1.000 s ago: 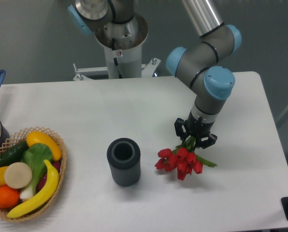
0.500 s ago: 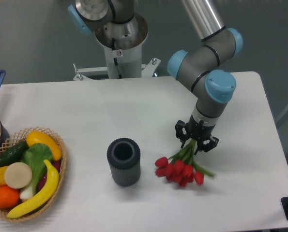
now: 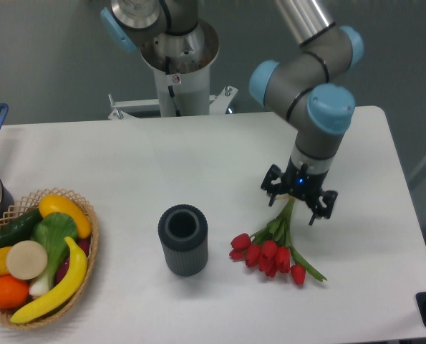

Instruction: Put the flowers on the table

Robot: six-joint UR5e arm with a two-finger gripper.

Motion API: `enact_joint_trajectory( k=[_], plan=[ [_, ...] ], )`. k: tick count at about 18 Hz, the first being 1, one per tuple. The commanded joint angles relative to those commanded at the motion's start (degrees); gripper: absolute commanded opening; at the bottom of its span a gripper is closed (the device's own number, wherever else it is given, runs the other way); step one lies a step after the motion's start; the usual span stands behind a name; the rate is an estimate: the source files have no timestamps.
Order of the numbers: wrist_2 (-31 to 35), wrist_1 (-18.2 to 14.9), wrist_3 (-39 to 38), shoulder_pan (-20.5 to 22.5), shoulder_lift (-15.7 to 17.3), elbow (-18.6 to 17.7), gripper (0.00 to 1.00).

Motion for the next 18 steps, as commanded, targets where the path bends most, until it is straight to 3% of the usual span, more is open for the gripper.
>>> enact_joint_trajectory(
  k=[2, 5, 11, 14, 18],
  plan=[
    [0.00, -0.26, 0.87, 1.76, 2.11, 0.18, 1.00],
    [0.18, -1.58, 8.50, 5.27, 5.80, -0.61, 1.00],
    [0.26, -17.65, 24.68, 11.87, 11.08, 2.11, 1.00],
    [0.70, -21.09, 29.69, 14.06, 12.84, 2.90, 1.00],
    [0.44, -23.90, 39.79, 20.38, 15.47, 3.25, 1.00]
  ],
)
